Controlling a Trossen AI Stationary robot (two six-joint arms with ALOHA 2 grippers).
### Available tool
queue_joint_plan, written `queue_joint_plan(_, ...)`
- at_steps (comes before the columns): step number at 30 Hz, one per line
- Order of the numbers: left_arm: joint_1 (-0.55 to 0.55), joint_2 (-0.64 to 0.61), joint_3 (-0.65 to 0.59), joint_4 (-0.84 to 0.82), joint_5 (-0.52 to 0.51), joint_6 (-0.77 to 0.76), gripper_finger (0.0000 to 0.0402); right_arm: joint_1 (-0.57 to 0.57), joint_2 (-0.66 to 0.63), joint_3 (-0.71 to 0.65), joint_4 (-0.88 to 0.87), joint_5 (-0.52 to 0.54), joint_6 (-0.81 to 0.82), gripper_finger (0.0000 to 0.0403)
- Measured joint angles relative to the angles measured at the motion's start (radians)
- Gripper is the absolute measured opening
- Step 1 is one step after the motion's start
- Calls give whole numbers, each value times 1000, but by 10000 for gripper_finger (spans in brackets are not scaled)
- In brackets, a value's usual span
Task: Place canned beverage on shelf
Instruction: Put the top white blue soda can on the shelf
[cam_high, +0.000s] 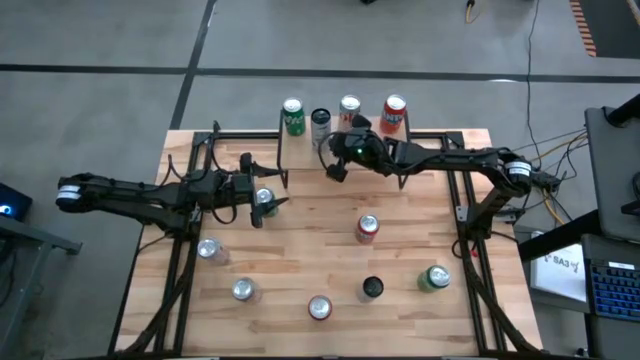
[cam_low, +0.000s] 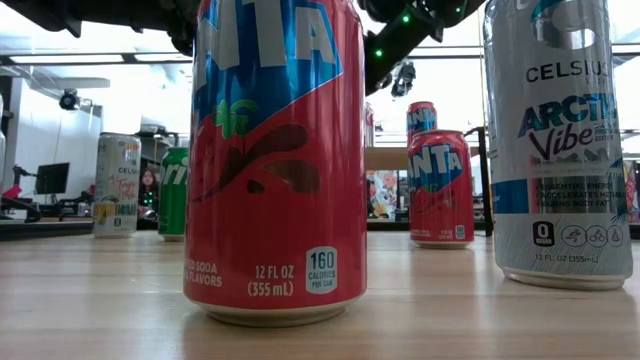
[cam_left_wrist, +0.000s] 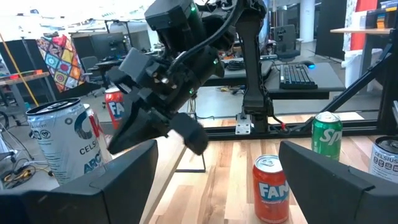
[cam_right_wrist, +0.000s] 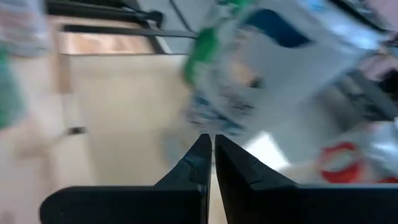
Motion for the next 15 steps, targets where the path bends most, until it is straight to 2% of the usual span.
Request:
queue_joint_plan(5,0,0,0,0,0,2,321,2,1,0,36,-144,55,12)
queue_joint_plan(10,0,0,0,0,0,3,321,3,19,0,135,-148,54,12)
queue_joint_plan(15,0,0,0,0,0,3,321,2,38,1,212,-88,28,12)
